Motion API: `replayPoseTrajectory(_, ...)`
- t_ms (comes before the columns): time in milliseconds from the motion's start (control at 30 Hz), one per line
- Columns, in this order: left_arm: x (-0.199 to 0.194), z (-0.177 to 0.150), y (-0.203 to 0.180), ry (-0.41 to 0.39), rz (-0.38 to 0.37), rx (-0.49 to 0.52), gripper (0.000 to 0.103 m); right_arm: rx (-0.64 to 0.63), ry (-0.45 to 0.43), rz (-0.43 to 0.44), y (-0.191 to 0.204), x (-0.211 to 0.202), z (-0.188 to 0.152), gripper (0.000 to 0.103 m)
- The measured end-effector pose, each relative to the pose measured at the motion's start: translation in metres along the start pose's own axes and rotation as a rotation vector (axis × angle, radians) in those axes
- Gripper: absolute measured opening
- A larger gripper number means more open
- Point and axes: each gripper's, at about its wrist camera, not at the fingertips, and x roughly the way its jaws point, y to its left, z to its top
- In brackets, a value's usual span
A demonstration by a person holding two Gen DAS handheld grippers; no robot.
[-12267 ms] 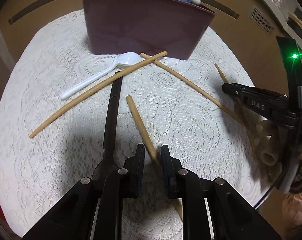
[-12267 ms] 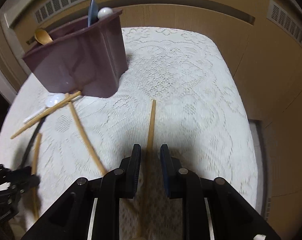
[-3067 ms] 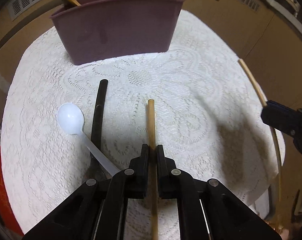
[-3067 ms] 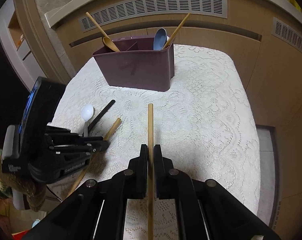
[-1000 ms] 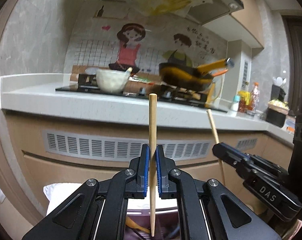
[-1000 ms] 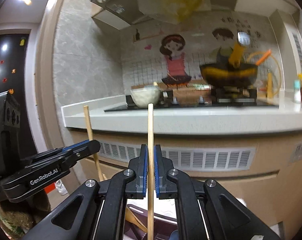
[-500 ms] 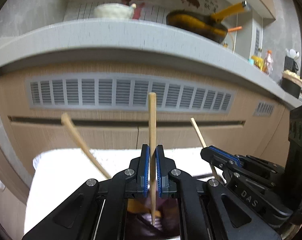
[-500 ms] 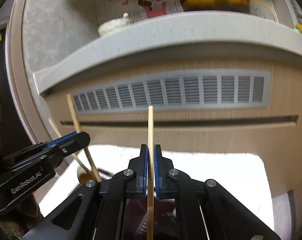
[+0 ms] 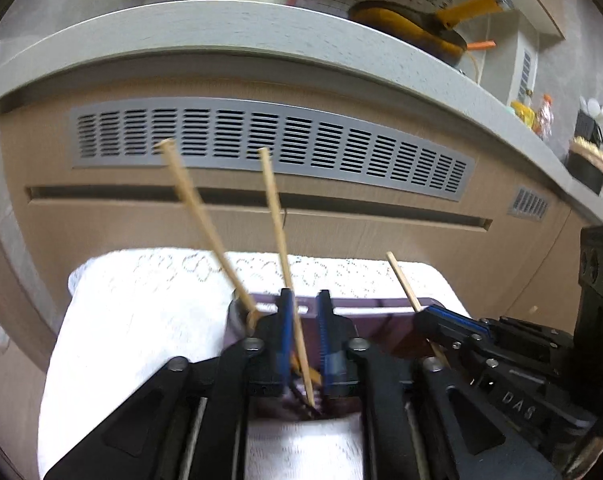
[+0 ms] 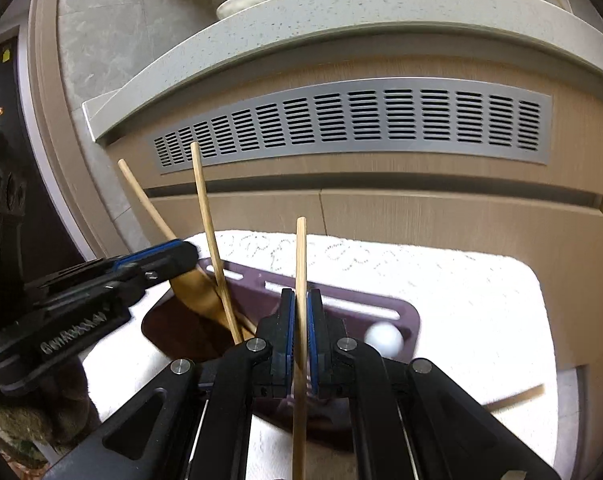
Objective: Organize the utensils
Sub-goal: 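Open both tools and withdraw them from the holder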
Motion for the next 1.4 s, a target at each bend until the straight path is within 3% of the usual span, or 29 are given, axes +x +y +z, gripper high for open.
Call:
replayPoseTrajectory(67, -0.008, -0.005, 0.006, 0.001, 0.013, -0.021, 0.046, 0.0, 0.013, 0.007, 0.0, -0.009, -0.005, 0.017)
replayPoseTrajectory(100, -0.012, -0.008, 0.009, 0.002, 0.022, -0.025, 0.046, -0.011, 0.012, -0.001, 0.001, -0.015, -0.007, 0.022)
replayPoseTrajectory(233, -0.03, -0.018, 0.019, 0.015, 0.038, -0.06, 0.048, -0.044, -0.001, -0.05, 0.005, -0.035, -0.012, 0.022)
replayPoseTrajectory(433, -0.05, -0.042, 0.035, 0.07, 0.039, -0.11, 0.06, 0.006, 0.091, -0.03, 0.002, -0.036, -0.015, 0.022)
replayPoseTrajectory(567, -0.053, -0.06, 0.044, 0.121, 0.042, -0.146, 0.061, 0.004, 0.151, -0.047, 0.014, -0.015, -0.007, 0.022)
replayPoseTrajectory(800, -0.059, -0.082, 0.056, 0.18, 0.04, -0.188, 0.061, -0.041, 0.287, -0.163, 0.028, 0.029, 0.009, 0.022)
replayPoseTrajectory(967, -0.068, -0.098, 0.057, 0.208, 0.029, -0.202, 0.062, -0.09, 0.335, -0.18, 0.033, 0.034, 0.014, 0.006)
replayPoseTrajectory(1100, -0.077, -0.11, 0.057, 0.225, 0.007, -0.222, 0.064, -0.106, 0.218, -0.142, 0.042, -0.002, 0.039, 0.006)
replayPoseTrajectory(1200, -0.08, -0.116, 0.057, 0.229, -0.01, -0.246, 0.064, -0.118, -0.012, -0.095, 0.049, -0.047, 0.066, 0.006)
replayPoseTrajectory(1267, -0.08, -0.115, 0.055, 0.228, -0.019, -0.252, 0.065, -0.166, -0.17, -0.107, 0.058, -0.074, 0.076, 0.006)
replayPoseTrajectory(1400, -0.079, -0.114, 0.054, 0.231, -0.02, -0.239, 0.065, -0.207, -0.262, -0.127, 0.068, -0.083, 0.078, 0.006)
